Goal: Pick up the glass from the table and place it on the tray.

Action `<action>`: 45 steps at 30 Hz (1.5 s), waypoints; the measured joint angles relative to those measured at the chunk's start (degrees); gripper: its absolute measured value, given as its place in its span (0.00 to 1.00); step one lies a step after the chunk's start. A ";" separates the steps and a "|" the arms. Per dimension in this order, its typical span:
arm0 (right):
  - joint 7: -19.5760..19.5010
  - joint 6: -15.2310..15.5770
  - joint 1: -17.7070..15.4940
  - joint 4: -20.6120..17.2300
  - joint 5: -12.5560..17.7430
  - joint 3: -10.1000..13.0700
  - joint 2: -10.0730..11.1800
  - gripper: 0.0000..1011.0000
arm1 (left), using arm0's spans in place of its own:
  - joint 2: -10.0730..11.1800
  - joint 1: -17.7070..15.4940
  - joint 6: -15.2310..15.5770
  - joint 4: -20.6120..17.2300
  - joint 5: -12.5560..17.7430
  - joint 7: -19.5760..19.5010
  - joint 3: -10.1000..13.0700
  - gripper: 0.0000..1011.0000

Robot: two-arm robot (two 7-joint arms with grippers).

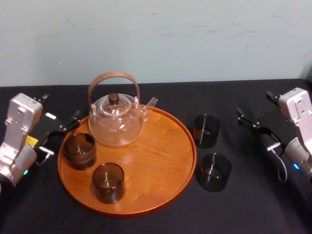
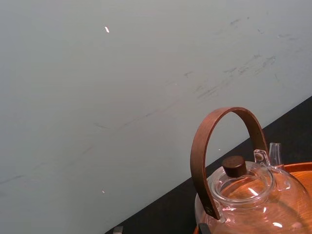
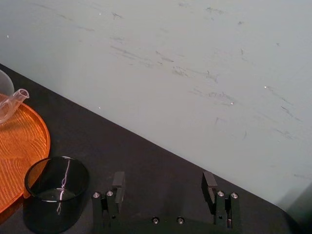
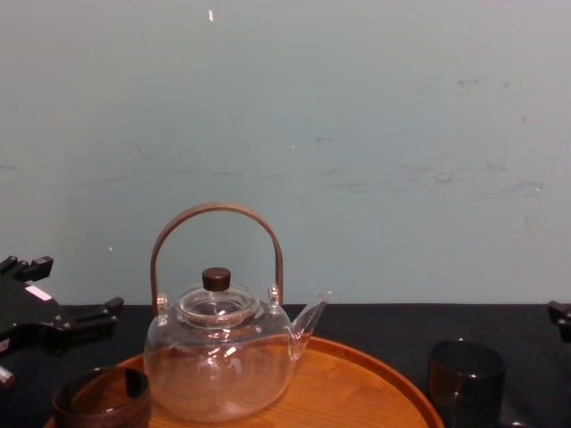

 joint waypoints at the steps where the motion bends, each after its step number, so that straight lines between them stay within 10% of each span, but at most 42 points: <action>1: 0.24 -0.01 -0.03 0.00 0.03 0.14 -0.03 0.99 | 0.00 0.00 0.00 0.00 0.00 0.00 -0.01 0.99; 45: 17.43 7.80 -14.75 -13.43 7.57 8.62 8.98 0.99 | 0.00 0.00 0.00 0.00 0.00 0.00 0.00 0.99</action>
